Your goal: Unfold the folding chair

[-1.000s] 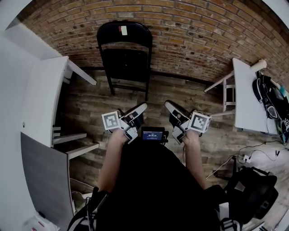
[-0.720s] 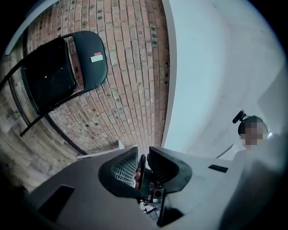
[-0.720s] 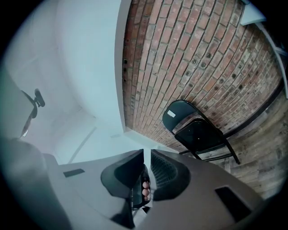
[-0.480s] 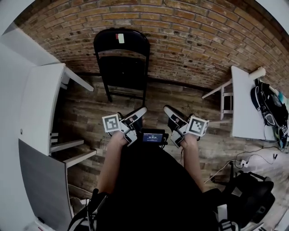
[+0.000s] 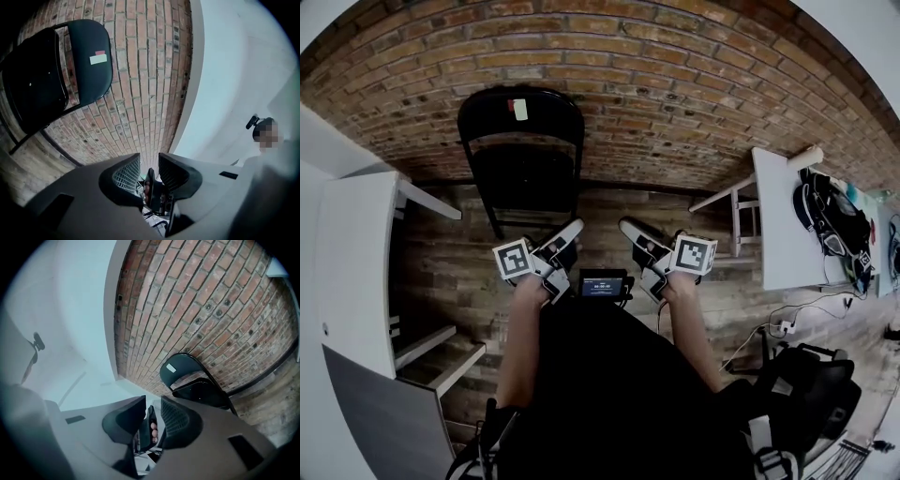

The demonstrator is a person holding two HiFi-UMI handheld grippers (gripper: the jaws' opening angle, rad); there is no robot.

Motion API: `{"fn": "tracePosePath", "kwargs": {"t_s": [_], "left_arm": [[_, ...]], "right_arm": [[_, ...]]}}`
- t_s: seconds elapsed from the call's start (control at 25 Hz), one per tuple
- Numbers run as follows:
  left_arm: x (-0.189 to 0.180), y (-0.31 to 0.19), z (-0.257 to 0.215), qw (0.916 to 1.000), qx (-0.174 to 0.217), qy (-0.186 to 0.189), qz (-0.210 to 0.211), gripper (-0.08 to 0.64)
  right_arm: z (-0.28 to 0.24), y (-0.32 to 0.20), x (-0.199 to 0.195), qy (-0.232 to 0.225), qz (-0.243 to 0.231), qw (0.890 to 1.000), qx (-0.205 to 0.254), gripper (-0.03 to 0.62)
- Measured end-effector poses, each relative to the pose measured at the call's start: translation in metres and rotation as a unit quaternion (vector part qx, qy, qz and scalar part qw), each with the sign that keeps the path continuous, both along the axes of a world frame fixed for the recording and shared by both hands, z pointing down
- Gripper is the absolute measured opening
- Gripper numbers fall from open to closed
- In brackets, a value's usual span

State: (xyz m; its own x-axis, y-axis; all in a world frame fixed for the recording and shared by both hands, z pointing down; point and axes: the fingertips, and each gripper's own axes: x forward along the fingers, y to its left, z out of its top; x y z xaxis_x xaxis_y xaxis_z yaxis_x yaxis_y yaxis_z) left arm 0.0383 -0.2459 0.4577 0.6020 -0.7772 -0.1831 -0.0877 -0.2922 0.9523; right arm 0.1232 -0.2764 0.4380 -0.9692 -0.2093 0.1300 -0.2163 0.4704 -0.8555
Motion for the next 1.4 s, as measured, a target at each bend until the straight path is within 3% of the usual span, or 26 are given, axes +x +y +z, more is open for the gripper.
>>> {"fn": "tracePosePath", "kwargs": {"t_s": [0.36, 0.48, 0.64, 0.76, 0.92, 1.4], "left_arm": [[-0.036, -0.040, 0.000, 1.0000, 0.006, 0.004, 0.000, 0.115], [-0.047, -0.047, 0.007, 1.0000, 0.004, -0.005, -0.001, 0.115], [-0.058, -0.054, 0.008, 0.9998, 0.007, 0.019, 0.009, 0.114], [-0.066, -0.059, 0.013, 0.9999, 0.005, 0.008, 0.009, 0.112], [-0.085, -0.069, 0.017, 0.9996, 0.006, 0.020, -0.018, 0.112], [-0.139, -0.153, 0.024, 0.9916, -0.009, 0.000, -0.129, 0.114]], "right_arm": [[-0.001, -0.031, -0.047, 0.037, -0.003, 0.999, 0.005, 0.081], [-0.003, -0.037, -0.061, 0.040, -0.005, 0.999, 0.015, 0.083], [-0.002, -0.047, -0.074, 0.046, -0.010, 0.999, 0.019, 0.084], [-0.002, -0.057, -0.081, 0.041, -0.015, 0.999, 0.019, 0.087], [0.000, -0.078, -0.096, 0.027, -0.032, 0.999, 0.016, 0.094], [0.006, -0.181, -0.152, 0.002, -0.133, 0.991, 0.015, 0.114]]}}
